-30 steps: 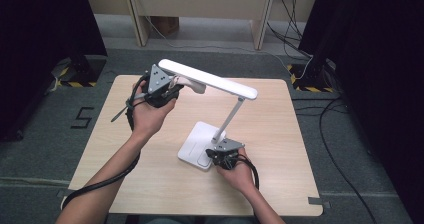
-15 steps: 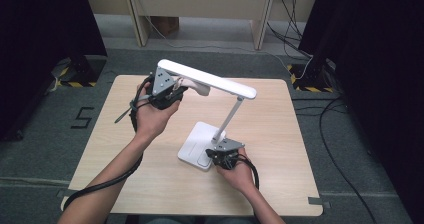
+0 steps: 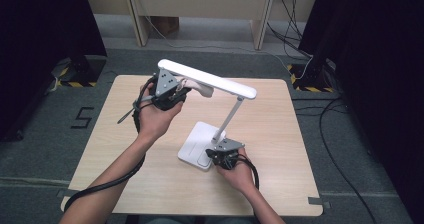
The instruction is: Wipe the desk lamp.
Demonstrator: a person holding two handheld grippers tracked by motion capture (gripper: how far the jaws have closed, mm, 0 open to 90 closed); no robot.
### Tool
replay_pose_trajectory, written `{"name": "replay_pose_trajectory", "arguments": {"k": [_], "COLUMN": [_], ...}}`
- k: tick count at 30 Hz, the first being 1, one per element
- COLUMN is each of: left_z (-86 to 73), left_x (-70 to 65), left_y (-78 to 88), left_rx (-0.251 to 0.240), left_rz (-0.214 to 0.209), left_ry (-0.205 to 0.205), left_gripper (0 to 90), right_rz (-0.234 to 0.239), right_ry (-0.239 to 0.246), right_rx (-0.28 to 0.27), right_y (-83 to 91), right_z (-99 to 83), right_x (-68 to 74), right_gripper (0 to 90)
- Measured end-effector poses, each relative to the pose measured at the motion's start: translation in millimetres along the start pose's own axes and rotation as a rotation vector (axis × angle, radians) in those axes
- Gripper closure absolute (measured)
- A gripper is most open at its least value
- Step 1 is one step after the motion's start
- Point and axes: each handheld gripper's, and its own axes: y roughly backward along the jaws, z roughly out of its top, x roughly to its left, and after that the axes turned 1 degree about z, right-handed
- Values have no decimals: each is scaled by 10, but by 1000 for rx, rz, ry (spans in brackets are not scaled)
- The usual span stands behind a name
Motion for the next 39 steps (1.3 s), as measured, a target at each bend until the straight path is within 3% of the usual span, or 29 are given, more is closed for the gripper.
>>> {"name": "replay_pose_trajectory", "arguments": {"k": [21, 39], "left_z": [36, 55], "left_x": [-151, -265], "left_y": [-40, -77], "left_rx": [-4, -9], "left_rz": [-22, -54], "left_ry": [-28, -26], "left_gripper": [811, 811], "right_rz": [0, -1], "right_ry": [0, 1], "right_rx": [-1, -1], "right_y": [-1, -1], "right_z": [0, 0], "right_x": [1, 3], "right_gripper": [900, 900]}}
